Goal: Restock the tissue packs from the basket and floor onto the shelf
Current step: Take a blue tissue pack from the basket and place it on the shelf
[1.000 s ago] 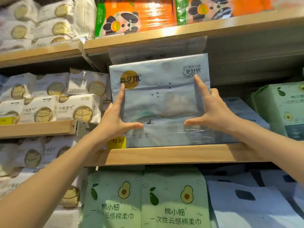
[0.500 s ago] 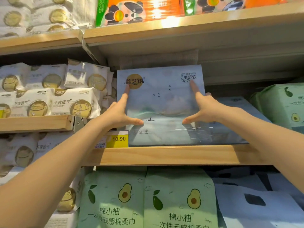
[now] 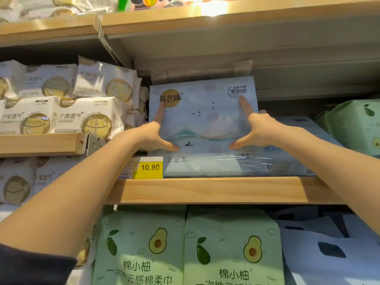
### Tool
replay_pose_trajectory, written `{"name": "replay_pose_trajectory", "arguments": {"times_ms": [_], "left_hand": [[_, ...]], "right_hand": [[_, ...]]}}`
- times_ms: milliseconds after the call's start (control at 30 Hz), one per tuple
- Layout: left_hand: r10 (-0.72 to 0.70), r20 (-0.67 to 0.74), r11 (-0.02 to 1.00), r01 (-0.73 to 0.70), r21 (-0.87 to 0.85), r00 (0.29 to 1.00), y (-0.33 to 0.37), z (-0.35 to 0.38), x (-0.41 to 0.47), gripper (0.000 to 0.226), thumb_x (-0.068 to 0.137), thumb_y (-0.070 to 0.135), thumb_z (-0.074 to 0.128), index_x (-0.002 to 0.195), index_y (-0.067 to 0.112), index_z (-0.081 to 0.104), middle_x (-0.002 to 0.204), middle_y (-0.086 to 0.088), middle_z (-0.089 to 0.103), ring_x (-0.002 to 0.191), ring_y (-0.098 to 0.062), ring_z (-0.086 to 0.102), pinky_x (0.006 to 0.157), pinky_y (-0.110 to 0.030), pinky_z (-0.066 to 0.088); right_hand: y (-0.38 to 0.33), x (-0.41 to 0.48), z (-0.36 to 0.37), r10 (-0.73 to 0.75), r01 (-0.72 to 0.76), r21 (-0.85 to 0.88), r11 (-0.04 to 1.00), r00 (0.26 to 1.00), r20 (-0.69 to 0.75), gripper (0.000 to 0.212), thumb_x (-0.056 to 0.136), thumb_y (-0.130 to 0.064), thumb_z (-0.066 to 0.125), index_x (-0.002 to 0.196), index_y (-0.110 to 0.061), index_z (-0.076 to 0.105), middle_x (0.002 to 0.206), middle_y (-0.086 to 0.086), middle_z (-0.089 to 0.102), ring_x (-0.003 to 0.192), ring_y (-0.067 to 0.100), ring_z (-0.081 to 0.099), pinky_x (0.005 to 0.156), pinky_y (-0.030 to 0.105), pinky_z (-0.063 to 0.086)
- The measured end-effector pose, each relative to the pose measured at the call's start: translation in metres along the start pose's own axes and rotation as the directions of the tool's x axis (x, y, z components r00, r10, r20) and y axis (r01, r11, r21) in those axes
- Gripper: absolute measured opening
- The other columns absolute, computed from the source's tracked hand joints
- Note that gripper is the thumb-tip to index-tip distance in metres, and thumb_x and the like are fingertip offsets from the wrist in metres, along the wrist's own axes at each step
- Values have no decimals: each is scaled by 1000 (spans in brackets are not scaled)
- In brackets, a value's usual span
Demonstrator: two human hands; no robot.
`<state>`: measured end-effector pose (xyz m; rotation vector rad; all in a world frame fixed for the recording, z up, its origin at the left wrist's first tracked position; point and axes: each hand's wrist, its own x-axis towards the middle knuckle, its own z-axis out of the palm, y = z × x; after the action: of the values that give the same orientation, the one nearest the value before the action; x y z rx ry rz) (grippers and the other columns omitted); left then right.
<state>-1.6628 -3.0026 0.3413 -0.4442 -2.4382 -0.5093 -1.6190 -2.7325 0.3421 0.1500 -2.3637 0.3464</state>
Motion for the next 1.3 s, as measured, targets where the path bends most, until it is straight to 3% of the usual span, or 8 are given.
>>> {"name": "replay_pose_trajectory", "arguments": {"times_ms": [300,467,667,867,1000,1133,1200,1300], "left_hand": [[-6,-5,1000,6,-27,1000,1,-1,-1,126,70,47,74,136,38,-33,147,-14,35,125,-32,45,105,-40,38],[12,-67,999,-14,-33,998,4,-1,-5,124,70,43,76,142,34,-25,150,-14,29,130,-32,40,99,-35,38],[14,-59,999,-16,-31,998,6,-1,-5,124,70,42,76,142,33,-25,150,-13,30,127,-32,43,99,-36,39],[7,-78,1000,-5,22,997,9,-3,-11,123,70,48,74,143,32,-23,147,-13,35,123,-31,45,92,-34,42],[-1,-140,1000,3,19,990,11,-8,-19,117,67,48,75,148,25,-7,149,-12,31,131,-31,37,97,-37,38],[-9,-159,1000,11,8,987,12,-14,-29,118,65,52,75,148,23,-4,154,-10,21,141,-28,20,110,-44,30],[0,-161,1000,1,2,987,15,-16,-38,116,67,50,75,149,21,-2,156,-9,18,143,-26,13,112,-45,25],[16,-153,1000,-19,-16,988,26,-17,-54,107,72,47,72,148,20,2,157,-9,14,144,-24,11,113,-44,22]], "right_hand": [[1,1,0,-1,1,10,1000,1000,12,128,62,-48,78,138,-40,-25,150,29,8,132,44,30,104,46,36],[0,0,0,-1,0,5,1000,1000,27,125,65,-44,77,139,-39,-24,149,27,14,121,42,42,96,40,42],[2,-1,-1,-7,7,-6,1000,999,44,122,69,-44,74,138,-38,-26,150,28,10,121,40,44,91,36,39],[3,-4,-4,-26,27,-4,1000,998,52,121,69,-47,73,139,-36,-25,150,28,11,92,29,48,77,29,37],[6,-4,-7,-26,25,29,999,999,39,123,67,-46,75,140,-35,-24,152,25,8,111,36,49,82,32,40],[11,-10,-9,-29,27,65,998,999,36,124,67,-45,75,140,-34,-24,153,23,3,133,37,31,102,39,34],[13,-16,-11,-42,39,95,995,999,29,123,67,-43,76,142,-33,-21,152,24,8,135,35,27,102,39,33],[18,-30,-18,-61,59,111,992,998,17,121,65,-44,77,144,-31,-14,145,25,21,128,36,33,94,39,37]]}}
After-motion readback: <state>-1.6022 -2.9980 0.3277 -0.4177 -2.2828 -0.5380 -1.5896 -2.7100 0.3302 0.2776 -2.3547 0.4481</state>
